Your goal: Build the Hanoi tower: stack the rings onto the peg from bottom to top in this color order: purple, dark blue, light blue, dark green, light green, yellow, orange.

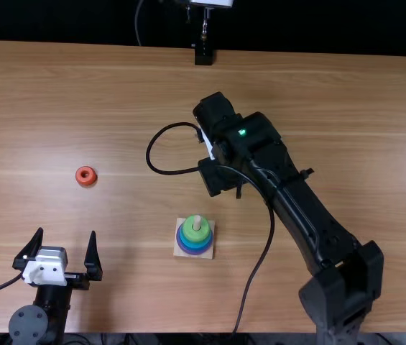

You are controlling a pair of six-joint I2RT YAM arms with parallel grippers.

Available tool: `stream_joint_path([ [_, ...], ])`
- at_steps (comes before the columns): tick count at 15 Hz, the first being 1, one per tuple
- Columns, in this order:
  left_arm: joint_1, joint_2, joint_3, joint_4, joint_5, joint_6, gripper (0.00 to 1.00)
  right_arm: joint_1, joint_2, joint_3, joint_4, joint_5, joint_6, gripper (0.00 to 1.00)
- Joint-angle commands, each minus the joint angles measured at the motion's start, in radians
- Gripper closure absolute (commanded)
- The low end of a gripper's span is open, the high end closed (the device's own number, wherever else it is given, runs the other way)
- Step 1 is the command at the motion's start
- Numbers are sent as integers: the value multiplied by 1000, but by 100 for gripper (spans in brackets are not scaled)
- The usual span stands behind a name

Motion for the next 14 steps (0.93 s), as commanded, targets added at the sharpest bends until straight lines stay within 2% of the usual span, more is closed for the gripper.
stream_joint_path([
  [1, 10, -12, -32, -4, 7, 12, 0, -1, -77, 76, -27, 8, -36, 100],
  [5, 10, -12, -32, -4, 7, 12, 0, 36, -125, 145, -88, 8, -42, 100],
  [12, 10, -12, -32, -4, 7, 12, 0, 169, -177, 114, -93, 7, -29, 100],
  [14, 10, -12, -32, -4, 7, 12, 0, 203, -177, 88, -138, 7, -27, 100],
])
